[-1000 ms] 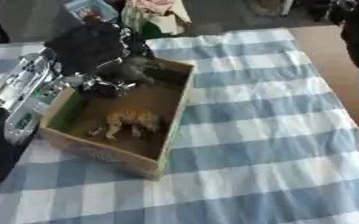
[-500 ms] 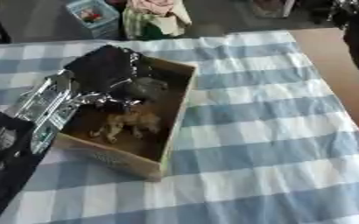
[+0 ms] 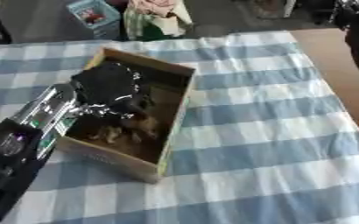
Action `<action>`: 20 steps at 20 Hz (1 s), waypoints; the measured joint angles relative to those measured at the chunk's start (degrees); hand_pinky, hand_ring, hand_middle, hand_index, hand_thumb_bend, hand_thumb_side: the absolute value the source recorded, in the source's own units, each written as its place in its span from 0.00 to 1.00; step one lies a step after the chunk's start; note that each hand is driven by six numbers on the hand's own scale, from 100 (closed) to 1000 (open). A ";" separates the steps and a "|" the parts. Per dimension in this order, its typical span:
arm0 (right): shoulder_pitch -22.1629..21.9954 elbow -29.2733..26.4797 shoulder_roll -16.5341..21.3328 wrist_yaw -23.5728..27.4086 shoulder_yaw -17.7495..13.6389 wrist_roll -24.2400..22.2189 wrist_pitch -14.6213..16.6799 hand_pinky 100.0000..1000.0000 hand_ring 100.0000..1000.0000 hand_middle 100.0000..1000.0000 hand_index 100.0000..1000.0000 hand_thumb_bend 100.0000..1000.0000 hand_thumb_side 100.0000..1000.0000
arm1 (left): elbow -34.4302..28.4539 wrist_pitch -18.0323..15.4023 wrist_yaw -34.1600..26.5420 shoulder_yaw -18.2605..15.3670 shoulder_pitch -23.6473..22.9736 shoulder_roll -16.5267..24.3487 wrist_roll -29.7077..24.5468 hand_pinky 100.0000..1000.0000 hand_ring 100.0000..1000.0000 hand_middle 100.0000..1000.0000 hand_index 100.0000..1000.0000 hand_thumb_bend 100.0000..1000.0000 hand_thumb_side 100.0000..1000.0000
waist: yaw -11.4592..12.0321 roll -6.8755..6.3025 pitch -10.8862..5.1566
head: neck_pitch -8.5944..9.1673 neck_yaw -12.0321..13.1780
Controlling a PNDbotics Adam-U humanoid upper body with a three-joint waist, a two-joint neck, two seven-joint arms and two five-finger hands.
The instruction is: Pick up objects on the table and place them in the box.
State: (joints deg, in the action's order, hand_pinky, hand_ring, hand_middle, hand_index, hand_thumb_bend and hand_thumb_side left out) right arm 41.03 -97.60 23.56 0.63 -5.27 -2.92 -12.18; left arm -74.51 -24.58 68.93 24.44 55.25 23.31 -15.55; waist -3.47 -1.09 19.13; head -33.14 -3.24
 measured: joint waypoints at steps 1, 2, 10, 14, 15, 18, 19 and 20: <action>-0.10 -0.01 -0.05 0.00 0.00 0.03 -0.01 0.79 0.71 0.48 0.79 0.00 0.68 | -0.34 -0.12 -0.48 -0.13 -0.34 0.29 -1.07 0.62 0.79 0.78 0.90 0.43 0.73 | 0.05 0.05 -0.15 | -0.01 -0.03; -0.22 -0.01 -0.08 0.00 -0.01 0.06 -0.04 0.79 0.71 0.48 0.79 0.00 0.68 | -0.68 -0.22 -0.95 -0.29 -0.48 0.54 -2.16 0.68 0.85 0.82 0.92 0.57 0.97 | 0.05 0.12 -0.24 | -0.03 -0.08; -0.28 -0.03 -0.16 0.00 -0.01 0.27 -0.08 0.79 0.71 0.48 0.79 0.00 0.68 | -2.42 -0.23 -3.07 -1.10 -0.82 1.25 -9.30 0.78 0.94 0.87 0.96 0.83 1.00 | 0.05 0.15 -0.76 | -0.14 -0.31; -0.48 -0.37 -0.22 0.00 -0.02 0.34 -0.07 0.79 0.71 0.48 0.79 0.00 0.67 | -3.02 0.14 -5.60 -1.64 -1.26 2.30 -10.65 0.79 0.95 0.87 0.96 0.87 1.00 | 0.06 0.08 -0.88 | -0.65 -0.61; -0.54 -0.40 -0.22 0.00 -0.02 0.34 -0.07 0.79 0.71 0.48 0.79 0.00 0.67 | -3.21 0.27 -6.35 -1.78 -1.32 2.58 -10.74 0.79 0.94 0.87 0.96 0.86 1.00 | 0.11 0.04 -0.90 | -0.76 -0.73; -0.71 -0.57 -0.33 0.00 -0.02 0.35 -0.08 0.79 0.71 0.48 0.79 0.00 0.67 | -4.34 0.98 -8.86 -2.56 -1.33 3.54 -10.41 0.79 0.94 0.87 0.96 0.82 1.00 | 0.28 -0.19 -1.13 | -1.13 -1.04; -0.71 -0.65 -0.37 0.00 -0.02 0.35 -0.08 0.79 0.71 0.48 0.79 0.00 0.67 | -4.77 1.28 -9.67 -2.82 -1.33 3.94 -10.32 0.79 0.94 0.87 0.96 0.82 1.00 | 0.31 -0.24 -1.22 | -1.16 -1.16; -0.72 -0.67 -0.42 0.00 -0.02 0.36 -0.09 0.79 0.71 0.48 0.79 0.00 0.67 | -5.25 1.53 -10.39 -3.07 -1.33 4.26 -10.27 0.78 0.93 0.87 0.95 0.81 1.00 | 0.33 -0.24 -1.28 | -1.29 -1.28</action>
State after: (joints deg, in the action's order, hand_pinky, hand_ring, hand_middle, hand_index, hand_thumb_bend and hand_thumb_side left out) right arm 40.31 -98.27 23.14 0.63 -5.29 -2.56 -12.27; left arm -79.76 -23.05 58.54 21.37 53.93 27.57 -25.83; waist -3.14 -1.33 17.84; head -34.43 -4.51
